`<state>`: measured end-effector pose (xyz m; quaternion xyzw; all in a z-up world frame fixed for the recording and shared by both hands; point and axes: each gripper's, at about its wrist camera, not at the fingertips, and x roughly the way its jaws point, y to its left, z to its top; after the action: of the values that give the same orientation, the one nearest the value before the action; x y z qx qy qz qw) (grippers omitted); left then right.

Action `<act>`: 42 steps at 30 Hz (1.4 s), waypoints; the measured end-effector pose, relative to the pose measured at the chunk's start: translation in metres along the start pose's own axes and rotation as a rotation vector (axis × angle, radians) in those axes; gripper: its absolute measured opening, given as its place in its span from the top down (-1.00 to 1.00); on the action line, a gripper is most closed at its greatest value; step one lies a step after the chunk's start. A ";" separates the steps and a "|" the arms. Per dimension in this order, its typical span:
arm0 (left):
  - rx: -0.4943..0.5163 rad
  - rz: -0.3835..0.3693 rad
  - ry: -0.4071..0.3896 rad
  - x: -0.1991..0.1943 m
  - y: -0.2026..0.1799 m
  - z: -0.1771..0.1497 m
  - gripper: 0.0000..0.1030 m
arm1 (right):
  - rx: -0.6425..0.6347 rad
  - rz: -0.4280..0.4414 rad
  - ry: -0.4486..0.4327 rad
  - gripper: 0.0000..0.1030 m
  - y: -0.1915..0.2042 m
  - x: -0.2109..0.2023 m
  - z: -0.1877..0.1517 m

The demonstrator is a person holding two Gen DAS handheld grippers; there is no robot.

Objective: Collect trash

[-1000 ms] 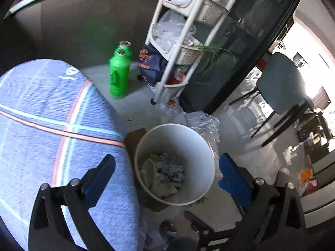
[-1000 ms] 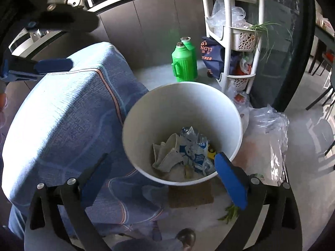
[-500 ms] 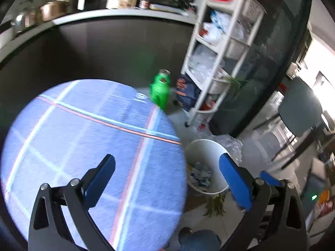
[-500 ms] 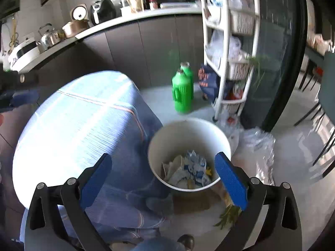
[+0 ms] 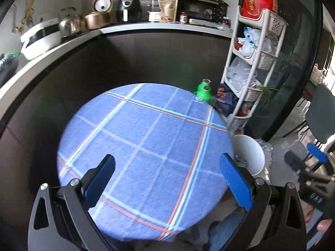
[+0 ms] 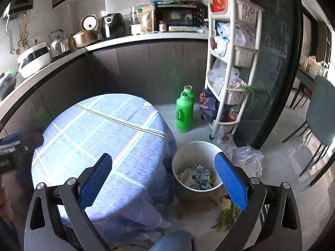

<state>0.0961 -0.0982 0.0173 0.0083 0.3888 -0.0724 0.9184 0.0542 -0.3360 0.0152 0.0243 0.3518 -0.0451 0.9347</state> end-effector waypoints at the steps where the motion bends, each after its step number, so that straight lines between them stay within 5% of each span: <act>1: 0.000 0.014 -0.004 -0.006 0.005 -0.004 -0.93 | -0.014 -0.003 -0.007 -0.83 0.008 -0.006 0.001; 17: -0.046 0.071 -0.072 -0.057 0.055 -0.022 -0.93 | -0.170 -0.035 -0.104 -0.83 0.100 -0.060 0.015; 42: -0.049 0.052 -0.079 -0.059 0.061 -0.020 -0.93 | -0.162 -0.039 -0.121 -0.83 0.111 -0.059 0.024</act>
<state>0.0500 -0.0292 0.0432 -0.0072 0.3534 -0.0394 0.9346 0.0371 -0.2233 0.0738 -0.0609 0.2975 -0.0360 0.9521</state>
